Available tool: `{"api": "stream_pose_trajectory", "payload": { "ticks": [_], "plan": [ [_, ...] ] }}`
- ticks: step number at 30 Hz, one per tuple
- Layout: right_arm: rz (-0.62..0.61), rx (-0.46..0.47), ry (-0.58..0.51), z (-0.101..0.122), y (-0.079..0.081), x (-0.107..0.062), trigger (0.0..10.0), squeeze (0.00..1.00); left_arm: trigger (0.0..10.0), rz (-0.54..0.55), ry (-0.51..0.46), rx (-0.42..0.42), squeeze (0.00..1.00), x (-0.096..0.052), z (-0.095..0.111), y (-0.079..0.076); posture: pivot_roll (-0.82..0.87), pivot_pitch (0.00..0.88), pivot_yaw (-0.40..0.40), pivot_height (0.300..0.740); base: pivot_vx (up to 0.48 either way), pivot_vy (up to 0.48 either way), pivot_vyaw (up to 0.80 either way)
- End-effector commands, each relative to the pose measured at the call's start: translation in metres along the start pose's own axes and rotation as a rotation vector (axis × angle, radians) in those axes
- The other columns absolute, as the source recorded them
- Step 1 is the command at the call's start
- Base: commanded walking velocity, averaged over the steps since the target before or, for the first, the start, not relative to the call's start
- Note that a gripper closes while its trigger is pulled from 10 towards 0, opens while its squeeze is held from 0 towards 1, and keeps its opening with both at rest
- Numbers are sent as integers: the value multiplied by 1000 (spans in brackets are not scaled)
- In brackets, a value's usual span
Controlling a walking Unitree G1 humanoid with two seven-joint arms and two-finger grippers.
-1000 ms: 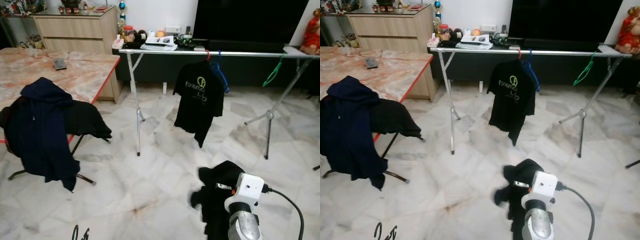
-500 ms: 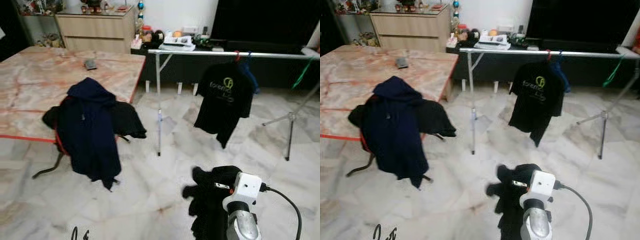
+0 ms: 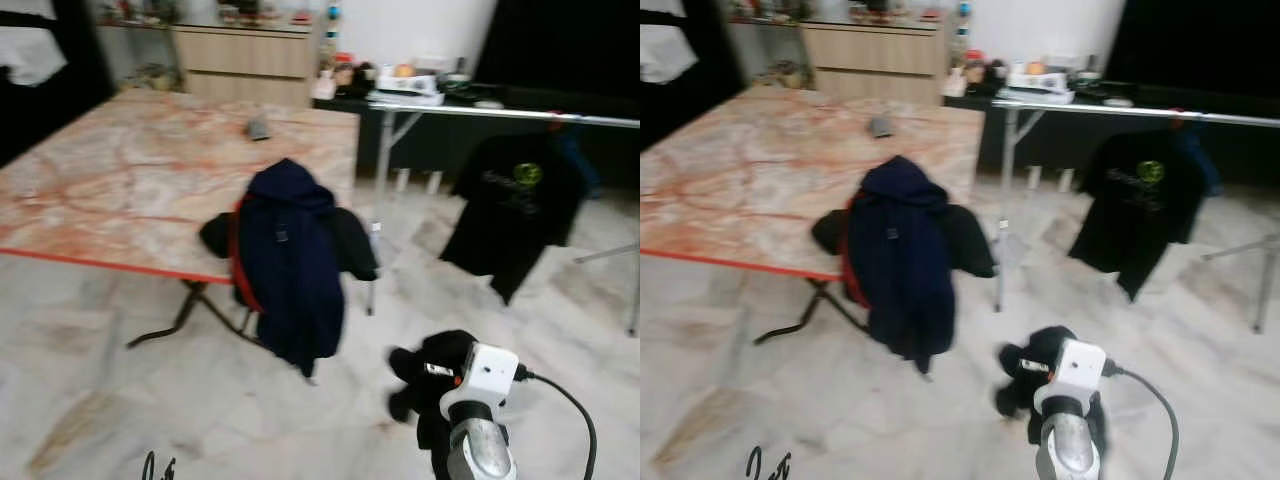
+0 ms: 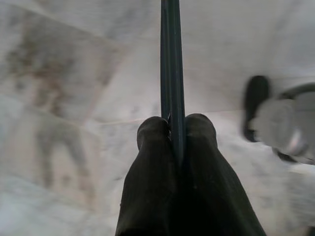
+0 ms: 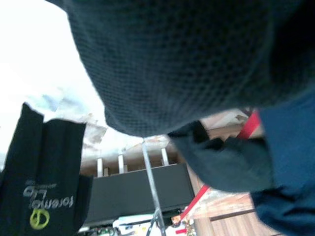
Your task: Hang hanger
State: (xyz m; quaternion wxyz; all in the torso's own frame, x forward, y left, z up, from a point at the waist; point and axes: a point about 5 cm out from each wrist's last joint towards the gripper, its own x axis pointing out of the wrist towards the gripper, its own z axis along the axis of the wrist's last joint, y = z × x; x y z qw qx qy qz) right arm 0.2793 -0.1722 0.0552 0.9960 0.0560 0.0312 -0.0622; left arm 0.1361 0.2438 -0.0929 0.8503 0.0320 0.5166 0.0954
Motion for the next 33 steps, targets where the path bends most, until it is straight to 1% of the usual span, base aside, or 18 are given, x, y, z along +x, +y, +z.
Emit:
{"api": "stream_pose_trajectory", "payload": {
  "ticks": [1, 14, 28, 31, 33],
  "plan": [
    [-27, 0, -13, 2, -9, -2, 10000, 0, 10000, -6, 4, 7, 0, 0, -1, -3, -76, 44, 15, 740, 0, 480, 0],
    [-13, 2, -8, 1, -6, -1, 10000, 0, 10000, -8, 4, 3, 0, 0, -1, -3, -72, 42, 13, 740, 0, 480, 0],
    [-5, 6, -15, 1, -3, 0, 10000, 0, 10000, -6, 5, 9, 0, 0, -2, -3, -68, 13, 19, 740, 0, 478, 0],
    [-3, 8, -15, 0, -2, 0, 10000, 0, 10000, -4, 8, 34, 0, 0, -2, -2, -69, 3, 20, 740, 0, 116, 0],
    [-1, 11, -16, 1, -1, 1, 10000, 0, 10000, -1, 7, 23, 0, 0, -2, -2, -68, 0, 20, 740, 0, 0, 0]
  ]
}}
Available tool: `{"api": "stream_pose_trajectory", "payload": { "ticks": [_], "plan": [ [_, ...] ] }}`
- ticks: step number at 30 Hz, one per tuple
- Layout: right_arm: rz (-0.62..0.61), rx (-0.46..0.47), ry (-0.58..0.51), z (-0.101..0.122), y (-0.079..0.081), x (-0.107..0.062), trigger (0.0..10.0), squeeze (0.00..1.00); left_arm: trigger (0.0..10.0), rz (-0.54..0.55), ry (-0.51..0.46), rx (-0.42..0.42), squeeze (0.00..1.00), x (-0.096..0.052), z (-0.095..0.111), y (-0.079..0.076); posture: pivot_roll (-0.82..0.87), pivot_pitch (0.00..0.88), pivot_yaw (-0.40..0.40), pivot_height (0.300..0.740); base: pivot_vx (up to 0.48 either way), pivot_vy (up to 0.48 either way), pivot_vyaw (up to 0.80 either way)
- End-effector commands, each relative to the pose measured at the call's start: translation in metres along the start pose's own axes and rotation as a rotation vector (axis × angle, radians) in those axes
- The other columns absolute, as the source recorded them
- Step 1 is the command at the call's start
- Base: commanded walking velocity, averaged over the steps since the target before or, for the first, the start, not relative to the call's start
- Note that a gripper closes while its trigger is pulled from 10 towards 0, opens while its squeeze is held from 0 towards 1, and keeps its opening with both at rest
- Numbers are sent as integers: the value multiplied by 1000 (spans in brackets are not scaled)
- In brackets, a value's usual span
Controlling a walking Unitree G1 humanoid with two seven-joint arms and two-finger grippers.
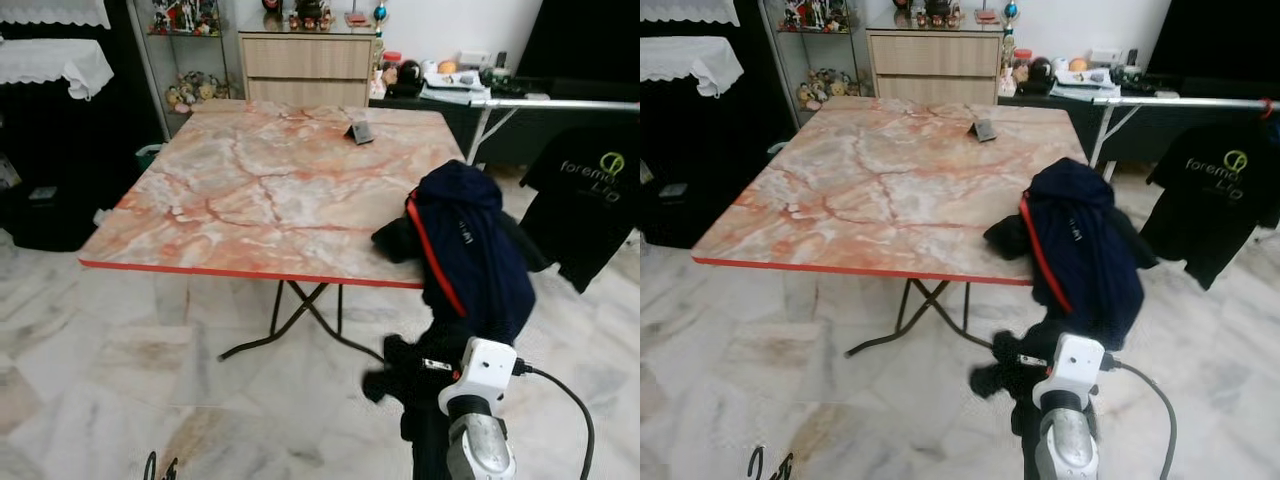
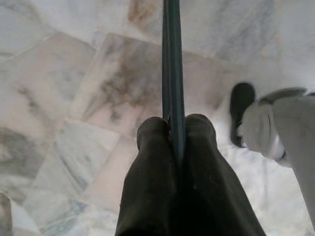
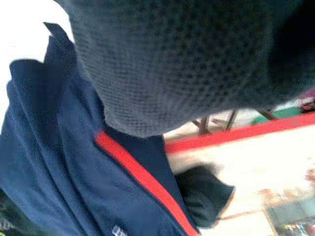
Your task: Hang hanger
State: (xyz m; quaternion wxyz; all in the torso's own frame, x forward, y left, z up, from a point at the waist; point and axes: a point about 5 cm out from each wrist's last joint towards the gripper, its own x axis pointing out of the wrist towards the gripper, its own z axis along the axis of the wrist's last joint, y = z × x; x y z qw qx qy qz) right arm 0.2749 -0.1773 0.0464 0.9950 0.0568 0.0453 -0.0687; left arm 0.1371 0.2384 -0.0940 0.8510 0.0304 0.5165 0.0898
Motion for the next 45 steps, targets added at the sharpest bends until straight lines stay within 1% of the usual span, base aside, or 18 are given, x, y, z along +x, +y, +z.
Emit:
{"api": "stream_pose_trajectory", "payload": {
  "ticks": [1, 6, 9, 13, 20, 21, 22, 23, 24, 25, 26, 28, 32, 36, 37, 40, 43, 45],
  "plan": [
    [18, 10, -47, 10, 6, 4, 10000, 0, 10000, 10, 8, 19, 0, -1, -3, 3, -67, 0, 19, 740, 0, 0, 0],
    [21, 10, -52, 11, 7, 6, 10000, 0, 10000, 8, 5, 15, 0, -1, -3, 3, -66, 0, 19, 740, 0, 0, 0],
    [22, 7, -54, 12, 7, 7, 10000, 0, 10000, 9, -2, -5, 0, -1, -3, 3, -63, 0, 19, 740, 0, 0, 0],
    [22, 6, -58, 13, 7, 7, 10000, 0, 10000, 8, 1, 2, 0, -1, -2, 3, -63, 3, 18, 740, 0, 0, 0],
    [24, 0, -96, 22, 7, 10, 10000, 0, 10000, 4, 0, 5, 0, 0, -2, 3, -63, 7, 18, 740, 0, 0, 0],
    [29, -15, -116, 27, 8, 11, 10000, 0, 10000, 5, 1, 10, 0, 0, -2, 3, -64, 8, 18, 740, 0, 0, 0],
    [37, -80, -173, 38, 10, 14, 10000, 0, 10000, 8, 0, 18, 0, 0, -1, 3, -64, 8, 18, 740, 0, 0, 0],
    [41, -107, -194, 41, 10, 14, 10000, 0, 10000, 8, 0, 19, 0, 0, -1, 3, -64, 8, 18, 740, 0, 0, 0],
    [70, -171, -243, 50, 15, 16, 10000, 0, 10000, 7, 0, 19, 0, 0, -1, 3, -63, 8, 18, 740, 270, 0, 0],
    [70, -171, -243, 50, 15, 16, 10000, 0, 10000, 7, 0, 19, 0, 0, -1, 3, -63, 8, 18, 740, 270, 0, 0],
    [65, -148, -296, 64, 18, 19, 10000, 0, 10000, 7, -1, 17, 0, 0, -1, 3, -61, 9, 18, 740, 274, 0, 0],
    [58, -126, -327, 73, 19, 21, 10000, 0, 10000, 7, -2, 15, 0, 0, -1, 3, -62, 9, 17, 740, 274, 0, 0],
    [98, -137, -402, 97, 28, 28, 10000, 0, 10000, 9, -4, 11, 0, 0, 0, 3, -66, 12, 19, 740, 279, 0, 0],
    [179, -155, -407, 104, 41, 31, 10000, 0, 10000, 8, -5, 10, 0, 0, 0, 2, -66, 14, 19, 740, 293, 0, 0],
    [192, -143, -399, 105, 43, 31, 10000, 0, 10000, 8, -6, 10, 0, 0, 0, 2, -66, 15, 19, 740, 300, 0, 0],
    [197, -126, -392, 109, 45, 34, 10000, 0, 10000, 6, -8, 12, 0, 0, 0, 2, -66, 18, 17, 740, 279, 0, 0],
    [206, -128, -412, 115, 48, 34, 10000, 0, 10000, 6, -9, 9, 0, 0, 1, 2, -64, 23, 17, 740, 382, 0, 0],
    [248, -151, -461, 127, 55, 32, 10000, 0, 10000, 6, -9, 8, 0, 0, 1, 2, -68, 27, 18, 740, 296, 0, 0]
  ]
}}
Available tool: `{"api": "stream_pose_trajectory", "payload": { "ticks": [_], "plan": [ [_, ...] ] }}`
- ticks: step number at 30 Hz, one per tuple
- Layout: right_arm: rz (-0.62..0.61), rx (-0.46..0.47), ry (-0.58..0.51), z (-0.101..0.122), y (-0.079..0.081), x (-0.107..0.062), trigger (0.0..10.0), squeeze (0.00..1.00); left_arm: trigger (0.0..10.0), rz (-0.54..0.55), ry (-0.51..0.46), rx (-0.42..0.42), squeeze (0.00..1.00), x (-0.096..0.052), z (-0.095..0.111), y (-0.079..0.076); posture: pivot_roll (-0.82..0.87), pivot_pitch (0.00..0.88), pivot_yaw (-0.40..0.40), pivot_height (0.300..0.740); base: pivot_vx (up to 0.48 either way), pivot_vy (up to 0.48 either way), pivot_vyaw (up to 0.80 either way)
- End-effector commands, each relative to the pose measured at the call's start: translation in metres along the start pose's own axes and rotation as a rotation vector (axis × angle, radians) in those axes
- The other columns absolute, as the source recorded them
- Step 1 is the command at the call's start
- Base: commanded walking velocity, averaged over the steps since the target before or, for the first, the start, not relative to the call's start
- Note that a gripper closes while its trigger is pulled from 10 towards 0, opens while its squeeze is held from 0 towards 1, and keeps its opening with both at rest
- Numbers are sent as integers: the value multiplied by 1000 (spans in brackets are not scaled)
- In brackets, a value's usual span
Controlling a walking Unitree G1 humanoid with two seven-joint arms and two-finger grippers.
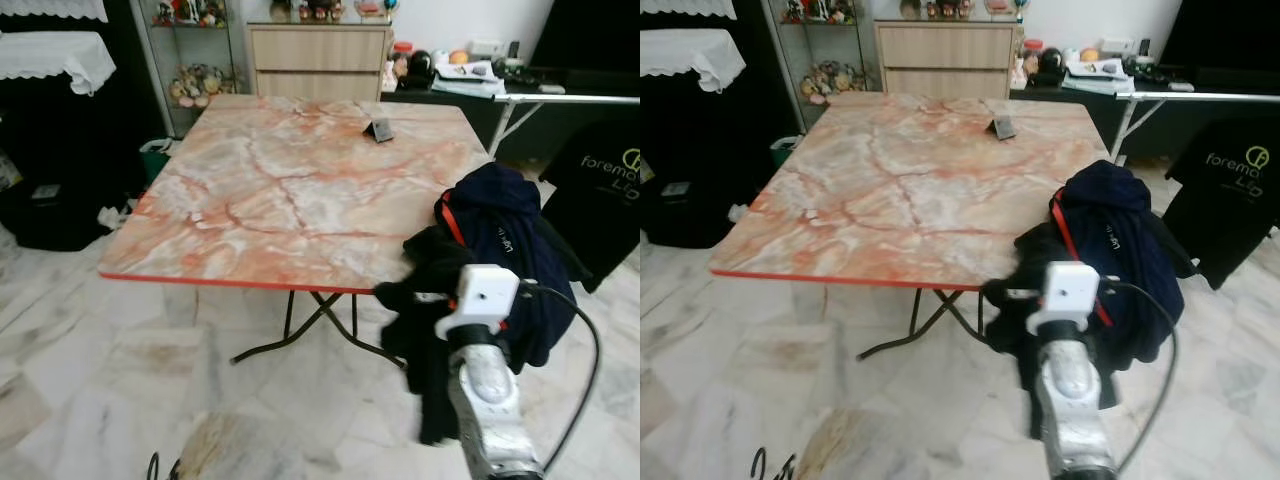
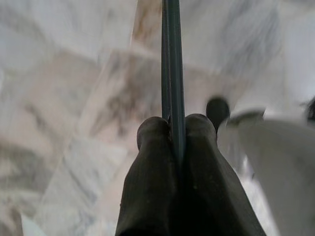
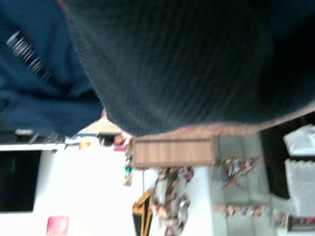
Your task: Hang hanger
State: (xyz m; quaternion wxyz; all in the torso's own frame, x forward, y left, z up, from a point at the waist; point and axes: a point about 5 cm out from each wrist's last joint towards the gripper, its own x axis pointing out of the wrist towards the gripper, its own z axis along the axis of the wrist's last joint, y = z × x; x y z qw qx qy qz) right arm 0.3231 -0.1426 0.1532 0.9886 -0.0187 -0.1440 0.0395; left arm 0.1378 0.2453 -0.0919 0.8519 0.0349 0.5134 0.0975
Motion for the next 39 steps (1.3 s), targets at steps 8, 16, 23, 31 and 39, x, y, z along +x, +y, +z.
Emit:
{"api": "stream_pose_trajectory", "payload": {
  "ticks": [8, 16, 23, 31, 39],
  "plan": [
    [77, -28, -168, 45, 5, 19, 10000, 0, 10000, -15, -2, 10, 0, 0, 0, -5, -74, 31, 18, 740, 302, 0, 0],
    [90, -74, -181, 56, 2, 42, 10000, 0, 10000, -16, -3, 8, 0, 0, 0, -6, -74, 30, 20, 740, 317, 0, 0],
    [11, -86, -203, 74, -11, 67, 10000, 0, 10000, -16, -3, 11, 0, 0, 0, -5, -75, 27, 23, 740, 321, 0, 0],
    [-40, -132, -145, 69, -21, 76, 10000, 0, 10000, -18, -3, 12, 0, 0, -1, -5, -74, 25, 26, 740, 317, 0, 0],
    [-8, -148, 183, 4, -22, 51, 10000, 0, 10000, -30, -2, 2, 0, 0, -1, -6, -73, 38, 22, 740, 0, 0, 0]
  ]
}}
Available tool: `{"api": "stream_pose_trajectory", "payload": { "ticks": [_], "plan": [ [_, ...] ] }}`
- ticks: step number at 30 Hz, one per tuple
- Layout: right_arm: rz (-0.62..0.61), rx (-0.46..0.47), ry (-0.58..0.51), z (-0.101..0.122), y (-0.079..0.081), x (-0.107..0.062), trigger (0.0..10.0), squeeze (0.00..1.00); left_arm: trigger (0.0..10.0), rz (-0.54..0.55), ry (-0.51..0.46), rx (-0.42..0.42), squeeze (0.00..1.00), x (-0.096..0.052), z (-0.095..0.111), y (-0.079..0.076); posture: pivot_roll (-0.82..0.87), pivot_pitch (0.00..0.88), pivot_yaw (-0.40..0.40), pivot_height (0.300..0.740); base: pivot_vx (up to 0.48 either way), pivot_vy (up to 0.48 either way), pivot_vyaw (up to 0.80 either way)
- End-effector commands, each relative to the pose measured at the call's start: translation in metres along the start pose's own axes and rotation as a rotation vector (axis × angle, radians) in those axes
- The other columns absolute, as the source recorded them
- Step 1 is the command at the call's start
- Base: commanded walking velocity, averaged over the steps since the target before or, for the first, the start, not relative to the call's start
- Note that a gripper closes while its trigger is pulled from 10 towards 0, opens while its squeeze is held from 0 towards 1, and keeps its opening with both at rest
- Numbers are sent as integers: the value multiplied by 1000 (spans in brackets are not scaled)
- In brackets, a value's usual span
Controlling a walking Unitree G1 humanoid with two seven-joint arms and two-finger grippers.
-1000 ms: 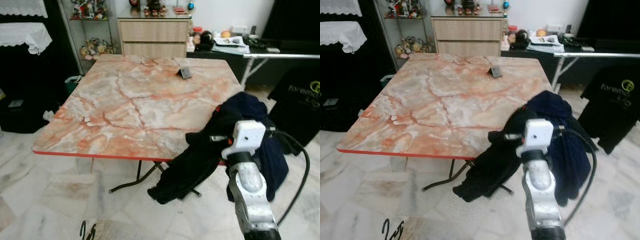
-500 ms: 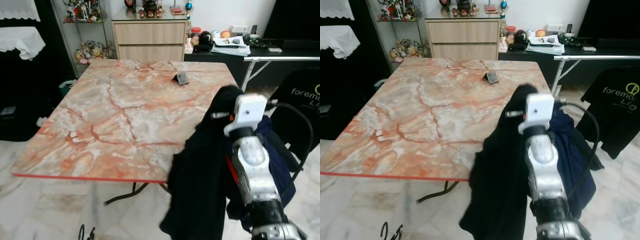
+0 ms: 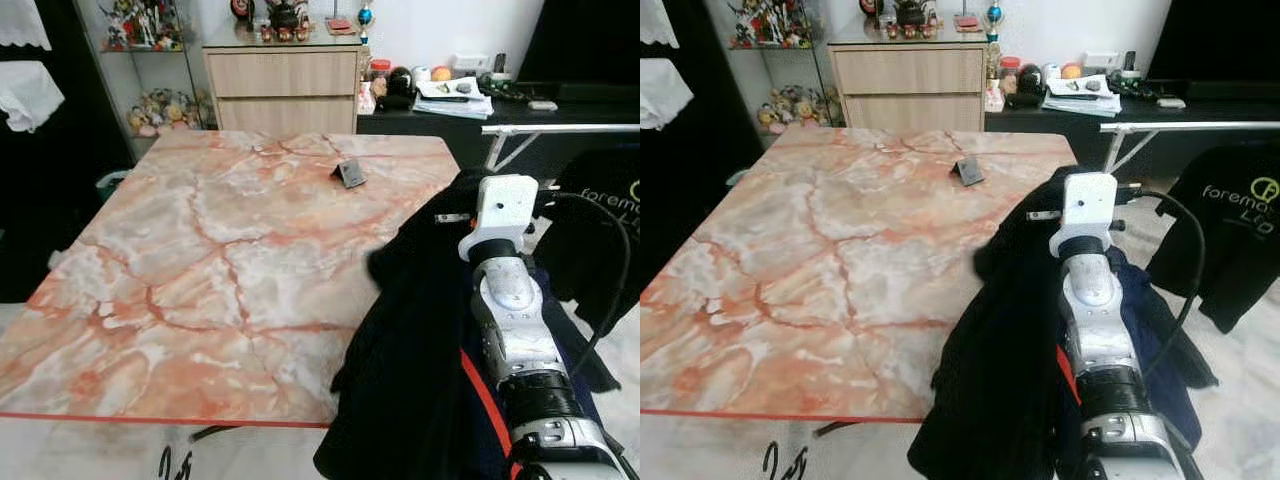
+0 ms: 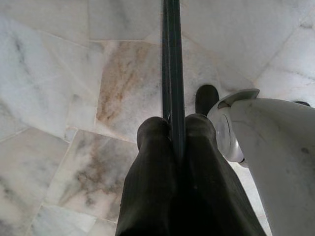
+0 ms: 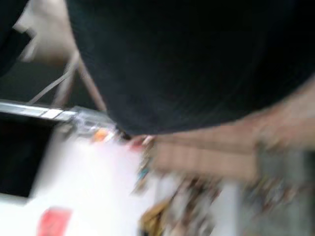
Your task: Hang hanger
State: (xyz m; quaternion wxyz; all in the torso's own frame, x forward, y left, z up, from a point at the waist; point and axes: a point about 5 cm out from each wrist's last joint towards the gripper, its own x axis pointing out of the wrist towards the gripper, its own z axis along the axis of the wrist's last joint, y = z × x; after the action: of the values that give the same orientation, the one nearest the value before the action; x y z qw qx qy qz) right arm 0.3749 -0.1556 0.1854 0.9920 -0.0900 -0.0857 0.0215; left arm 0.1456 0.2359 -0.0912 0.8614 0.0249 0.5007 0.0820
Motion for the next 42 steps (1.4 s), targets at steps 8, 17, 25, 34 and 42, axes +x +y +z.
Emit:
{"api": "stream_pose_trajectory", "payload": {
  "ticks": [8, 17, 25, 34, 42],
  "plan": [
    [82, 75, 206, -50, 6, -30, 10000, 0, 10000, 2, 31, 3, 0, -2, -9, 4, -75, 46, 20, 740, 0, 0, 0],
    [97, 106, 257, -56, 7, -34, 10000, 647, 10000, -1, 31, 2, 0, -2, -9, 4, -73, 48, 17, 740, 0, 0, 0],
    [89, 106, 249, -50, 9, -31, 10000, 1000, 10000, -1, 34, 2, 0, -2, -10, 3, -69, 48, 13, 740, 0, 0, 0],
    [97, 100, 256, -49, 11, -33, 10000, 1000, 10000, 0, 32, 5, 0, -2, -10, 3, -68, 49, 13, 740, 0, 0, 0],
    [100, 108, 266, -51, 13, -36, 10000, 1000, 10000, -3, 38, 16, 0, -2, -10, 4, -68, 50, 15, 740, 0, 0, 0]
  ]
}}
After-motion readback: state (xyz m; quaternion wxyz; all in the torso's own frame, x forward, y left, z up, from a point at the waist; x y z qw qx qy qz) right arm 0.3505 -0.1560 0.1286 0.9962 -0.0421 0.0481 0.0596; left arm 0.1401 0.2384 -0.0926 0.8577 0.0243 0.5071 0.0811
